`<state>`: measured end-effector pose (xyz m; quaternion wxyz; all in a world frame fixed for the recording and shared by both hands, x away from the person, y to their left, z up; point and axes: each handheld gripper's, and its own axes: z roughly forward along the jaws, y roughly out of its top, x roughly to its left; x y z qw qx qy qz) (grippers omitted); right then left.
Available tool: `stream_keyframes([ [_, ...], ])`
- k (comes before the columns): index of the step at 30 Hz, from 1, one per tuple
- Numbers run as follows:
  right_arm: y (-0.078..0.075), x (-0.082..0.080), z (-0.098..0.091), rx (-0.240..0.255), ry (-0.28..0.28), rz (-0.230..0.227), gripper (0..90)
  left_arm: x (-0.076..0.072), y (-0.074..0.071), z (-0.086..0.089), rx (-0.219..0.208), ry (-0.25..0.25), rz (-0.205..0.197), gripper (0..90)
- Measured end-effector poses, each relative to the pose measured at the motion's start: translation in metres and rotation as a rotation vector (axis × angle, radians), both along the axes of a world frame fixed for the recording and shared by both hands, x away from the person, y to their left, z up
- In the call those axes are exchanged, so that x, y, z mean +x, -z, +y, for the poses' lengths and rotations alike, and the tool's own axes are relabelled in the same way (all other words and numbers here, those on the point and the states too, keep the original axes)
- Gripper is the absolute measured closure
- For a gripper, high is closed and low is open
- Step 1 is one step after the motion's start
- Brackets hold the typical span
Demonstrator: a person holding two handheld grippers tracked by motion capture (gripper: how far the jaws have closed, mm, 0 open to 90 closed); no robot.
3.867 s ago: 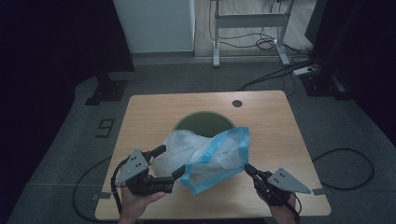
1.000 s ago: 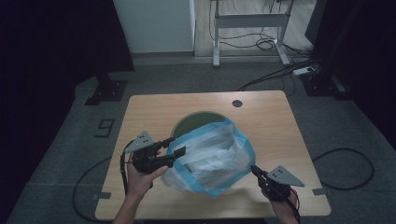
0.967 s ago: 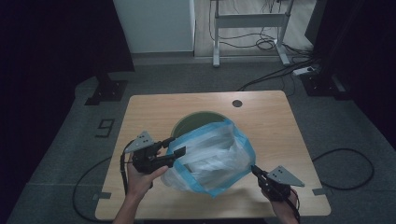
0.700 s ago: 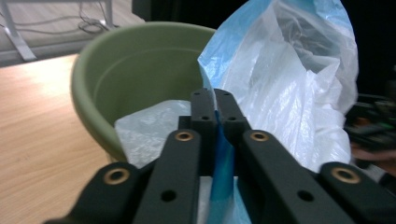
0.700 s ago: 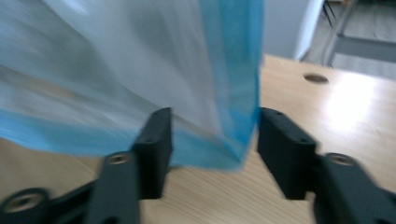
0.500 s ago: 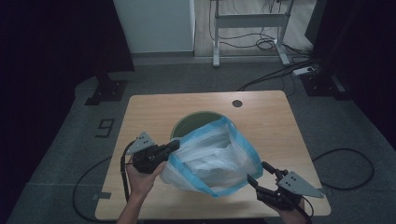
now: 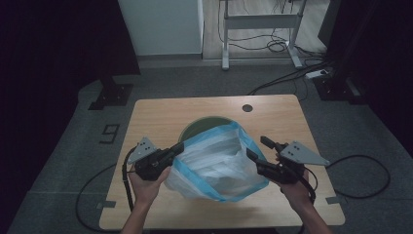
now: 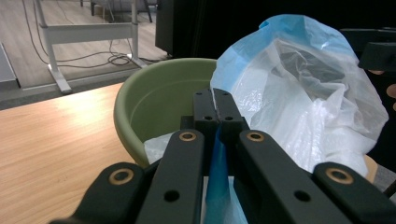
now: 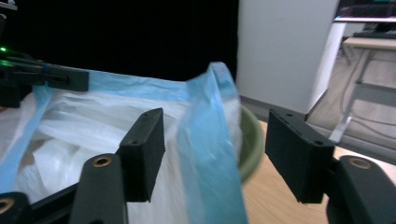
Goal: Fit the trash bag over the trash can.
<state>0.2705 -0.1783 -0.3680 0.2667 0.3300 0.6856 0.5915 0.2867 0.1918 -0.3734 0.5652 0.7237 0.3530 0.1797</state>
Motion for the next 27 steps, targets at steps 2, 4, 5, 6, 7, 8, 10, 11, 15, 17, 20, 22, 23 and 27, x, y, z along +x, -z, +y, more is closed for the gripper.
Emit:
stream_keyframes([
  [2,-0.001,0.005,0.007,-0.019,0.004,0.021,44.9,0.0,0.001,0.0,-0.004,-0.006,-0.003,89.9],
  [4,0.0,0.009,0.01,-0.024,-0.003,0.041,59.2,-0.001,0.001,0.002,-0.008,-0.012,-0.009,89.9],
  [5,0.0,0.009,0.01,-0.024,-0.003,0.041,59.2,-0.001,0.001,0.002,-0.008,-0.012,-0.009,89.9],
  [6,0.002,0.01,0.011,-0.037,-0.008,0.052,75.3,-0.002,0.001,0.004,-0.01,-0.021,-0.018,89.9],
  [7,0.002,0.01,0.011,-0.037,-0.008,0.052,75.3,-0.002,0.001,0.004,-0.01,-0.021,-0.018,89.9],
  [8,0.004,0.01,0.01,-0.054,-0.02,0.05,85.4,-0.002,0.001,0.005,-0.012,-0.025,-0.021,89.9],
  [10,0.005,0.01,0.01,-0.058,-0.02,0.046,87.4,-0.002,0.001,0.008,-0.016,-0.035,-0.025,89.9],
  [11,0.005,0.011,0.008,-0.062,-0.01,0.033,88.0,-0.001,0.001,0.011,-0.021,-0.044,-0.026,89.9],
  [15,0.005,0.015,0.002,-0.05,0.019,0.026,88.0,0.002,0.002,0.016,-0.03,-0.058,-0.023,89.9],
  [17,0.005,0.022,-0.003,-0.043,0.068,0.019,88.0,0.003,0.003,0.018,-0.032,-0.069,-0.022,89.9],
  [20,0.006,0.03,-0.006,-0.041,0.106,0.017,87.9,0.007,0.005,0.022,-0.036,-0.088,-0.021,89.9],
  [22,0.007,0.036,-0.007,-0.047,0.131,0.014,87.9,0.01,0.006,0.025,-0.042,-0.099,-0.021,89.9],
  [23,0.007,0.036,-0.007,-0.047,0.131,0.014,87.9,0.01,0.006,0.025,-0.042,-0.099,-0.021,89.9],
  [27,0.01,0.047,-0.007,-0.061,0.177,0.01,87.8,0.015,0.007,0.028,-0.055,-0.114,-0.018,89.9],
])
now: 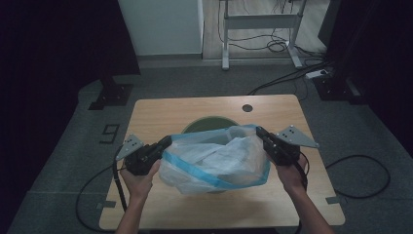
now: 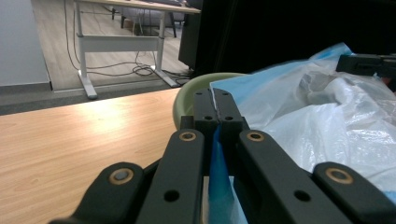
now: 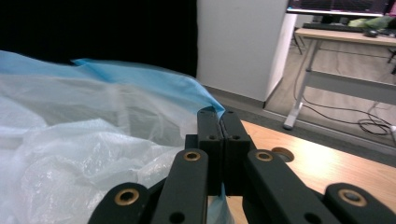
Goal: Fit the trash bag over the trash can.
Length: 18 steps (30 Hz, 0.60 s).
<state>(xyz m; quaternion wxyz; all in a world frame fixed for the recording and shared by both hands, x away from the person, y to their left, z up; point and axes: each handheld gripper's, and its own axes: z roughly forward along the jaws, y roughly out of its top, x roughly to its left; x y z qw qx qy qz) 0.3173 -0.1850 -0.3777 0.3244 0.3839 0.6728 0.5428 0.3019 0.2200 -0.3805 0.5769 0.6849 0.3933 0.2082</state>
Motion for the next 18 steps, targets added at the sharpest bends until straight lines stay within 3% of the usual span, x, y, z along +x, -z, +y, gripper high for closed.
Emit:
stream_keyframes([
  [5,0.004,0.016,0.005,-0.025,0.03,-0.004,87.4,0.011,0.001,0.001,0.0,-0.007,0.012,89.9],
  [13,0.008,0.039,0.009,-0.015,0.041,0.023,85.5,0.033,0.001,0.008,0.001,-0.012,0.049,89.8],
  [18,0.01,0.052,0.014,-0.021,0.029,0.024,85.6,0.05,0.006,0.014,-0.031,-0.009,0.074,89.8],
])
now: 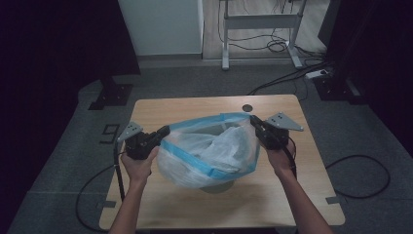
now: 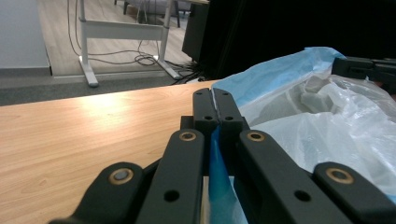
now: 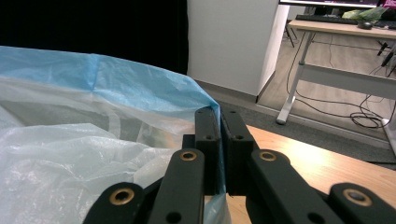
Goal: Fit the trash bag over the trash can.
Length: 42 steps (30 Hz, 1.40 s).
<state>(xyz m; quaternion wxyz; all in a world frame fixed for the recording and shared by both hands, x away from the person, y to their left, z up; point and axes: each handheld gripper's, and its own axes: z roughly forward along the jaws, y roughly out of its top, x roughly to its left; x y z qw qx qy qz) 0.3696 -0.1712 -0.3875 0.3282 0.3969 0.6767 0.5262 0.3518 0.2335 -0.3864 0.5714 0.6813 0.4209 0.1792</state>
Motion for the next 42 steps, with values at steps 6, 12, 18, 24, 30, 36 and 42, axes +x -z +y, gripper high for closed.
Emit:
stream_keyframes([
  [6,0.004,0.017,0.005,0.001,-0.022,0.012,85.9,0.02,0.01,0.005,-0.013,-0.015,0.043,89.8],
  [12,0.014,0.034,0.009,0.003,-0.034,0.052,86.3,0.03,0.021,0.004,0.015,-0.024,0.065,89.8],
  [18,0.022,0.043,0.012,0.001,-0.038,0.088,86.7,0.037,0.029,0.003,0.033,-0.029,0.08,89.8],
  [24,0.035,0.058,0.008,0.077,-0.037,0.195,87.0,0.045,0.035,-0.002,0.047,-0.026,0.116,89.8],
  [30,0.047,0.064,0.013,0.071,-0.045,0.246,87.0,0.054,0.046,-0.012,0.067,-0.013,0.193,89.8],
  [36,0.062,0.07,0.015,0.065,-0.035,0.309,87.1,0.056,0.06,-0.015,0.077,-0.011,0.227,89.8],
  [42,0.076,0.066,0.007,0.089,-0.018,0.329,87.0,0.049,0.064,-0.008,0.057,-0.019,0.215,89.8],
])
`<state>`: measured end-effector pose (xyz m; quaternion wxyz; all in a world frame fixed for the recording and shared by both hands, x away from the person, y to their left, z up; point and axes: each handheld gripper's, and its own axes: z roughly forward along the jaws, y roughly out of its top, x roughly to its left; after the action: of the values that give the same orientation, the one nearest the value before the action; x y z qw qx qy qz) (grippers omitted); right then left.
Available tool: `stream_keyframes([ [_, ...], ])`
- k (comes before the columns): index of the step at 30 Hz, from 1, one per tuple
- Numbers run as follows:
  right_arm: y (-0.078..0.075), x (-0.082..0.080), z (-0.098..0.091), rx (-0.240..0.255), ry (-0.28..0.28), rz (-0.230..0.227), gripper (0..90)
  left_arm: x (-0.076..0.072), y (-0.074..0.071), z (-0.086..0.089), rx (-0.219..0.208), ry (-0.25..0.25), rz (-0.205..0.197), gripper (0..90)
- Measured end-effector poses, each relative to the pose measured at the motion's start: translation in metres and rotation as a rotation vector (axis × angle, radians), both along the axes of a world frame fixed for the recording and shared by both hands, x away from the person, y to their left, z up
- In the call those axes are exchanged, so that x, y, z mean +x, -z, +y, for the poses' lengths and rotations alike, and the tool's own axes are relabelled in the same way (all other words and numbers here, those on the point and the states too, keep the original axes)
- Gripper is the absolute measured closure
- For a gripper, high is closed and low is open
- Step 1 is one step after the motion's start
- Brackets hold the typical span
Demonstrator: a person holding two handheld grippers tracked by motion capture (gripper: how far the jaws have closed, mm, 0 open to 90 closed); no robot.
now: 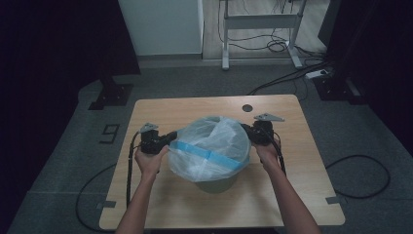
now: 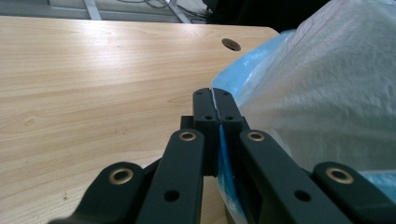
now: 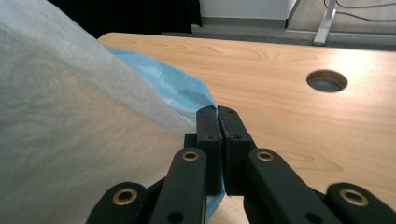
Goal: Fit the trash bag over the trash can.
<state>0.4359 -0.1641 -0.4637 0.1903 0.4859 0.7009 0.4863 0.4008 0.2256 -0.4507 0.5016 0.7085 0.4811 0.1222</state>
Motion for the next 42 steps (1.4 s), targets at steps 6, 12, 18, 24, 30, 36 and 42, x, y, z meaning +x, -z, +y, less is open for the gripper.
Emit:
stream_keyframes([
  [6,-0.013,-0.012,-0.018,0.098,0.105,-0.091,60.4,-0.007,-0.01,0.004,-0.021,-0.003,-0.041,88.5],
  [12,-0.034,-0.028,-0.034,0.158,0.151,-0.165,43.5,-0.01,-0.017,0.004,-0.021,-0.001,-0.065,88.1],
  [18,-0.052,-0.064,-0.037,0.171,0.026,-0.206,39.1,-0.015,-0.02,0.004,-0.018,0.0,-0.083,88.3],
  [24,-0.069,-0.115,-0.021,0.142,-0.171,-0.25,36.3,-0.018,-0.022,0.004,-0.012,-0.003,-0.088,88.4],
  [30,-0.074,-0.151,0.004,0.138,-0.345,-0.239,35.9,-0.021,-0.026,0.006,-0.008,-0.011,-0.092,88.3],
  [36,-0.066,-0.161,0.017,0.134,-0.402,-0.221,36.0,-0.022,-0.028,0.007,-0.004,-0.013,-0.095,88.2],
  [42,-0.06,-0.17,0.031,0.106,-0.442,-0.238,39.9,-0.023,-0.027,0.007,-0.004,-0.014,-0.092,88.6],
])
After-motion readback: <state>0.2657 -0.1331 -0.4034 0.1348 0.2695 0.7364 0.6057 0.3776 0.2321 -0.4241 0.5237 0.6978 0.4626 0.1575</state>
